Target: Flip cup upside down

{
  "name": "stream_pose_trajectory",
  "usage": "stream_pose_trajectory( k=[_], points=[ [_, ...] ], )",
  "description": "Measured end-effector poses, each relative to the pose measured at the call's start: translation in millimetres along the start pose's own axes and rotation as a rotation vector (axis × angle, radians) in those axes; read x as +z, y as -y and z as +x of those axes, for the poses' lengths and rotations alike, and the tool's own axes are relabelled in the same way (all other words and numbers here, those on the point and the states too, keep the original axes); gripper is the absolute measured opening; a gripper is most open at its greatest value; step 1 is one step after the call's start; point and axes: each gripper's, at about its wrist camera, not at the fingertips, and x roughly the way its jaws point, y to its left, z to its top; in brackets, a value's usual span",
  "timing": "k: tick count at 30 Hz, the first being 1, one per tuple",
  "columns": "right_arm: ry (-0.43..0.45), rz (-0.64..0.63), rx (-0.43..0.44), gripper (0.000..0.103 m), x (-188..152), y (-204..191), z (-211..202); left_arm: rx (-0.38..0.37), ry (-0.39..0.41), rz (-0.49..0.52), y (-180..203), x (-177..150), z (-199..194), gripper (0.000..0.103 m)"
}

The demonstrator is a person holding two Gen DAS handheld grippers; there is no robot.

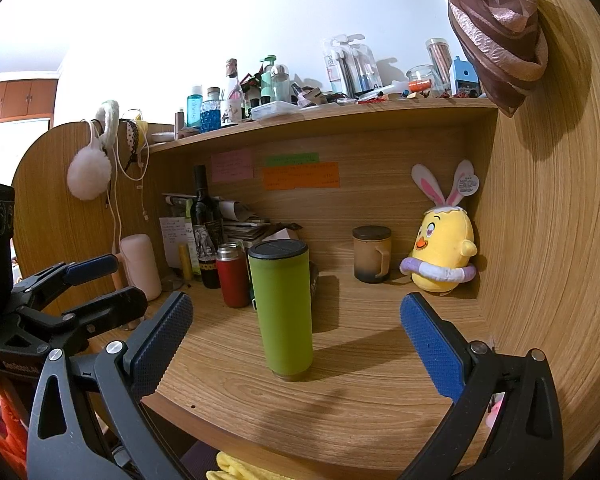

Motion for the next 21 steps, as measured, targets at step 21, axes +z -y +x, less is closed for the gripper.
stream_pose_trajectory(
  k=[21],
  points=[
    [0.0,-0.002,0.003,0.103,0.0,1.1,-0.2,-0.015,-0.002,0.0,5.4,-2.1,1.9,0.103]
  ],
)
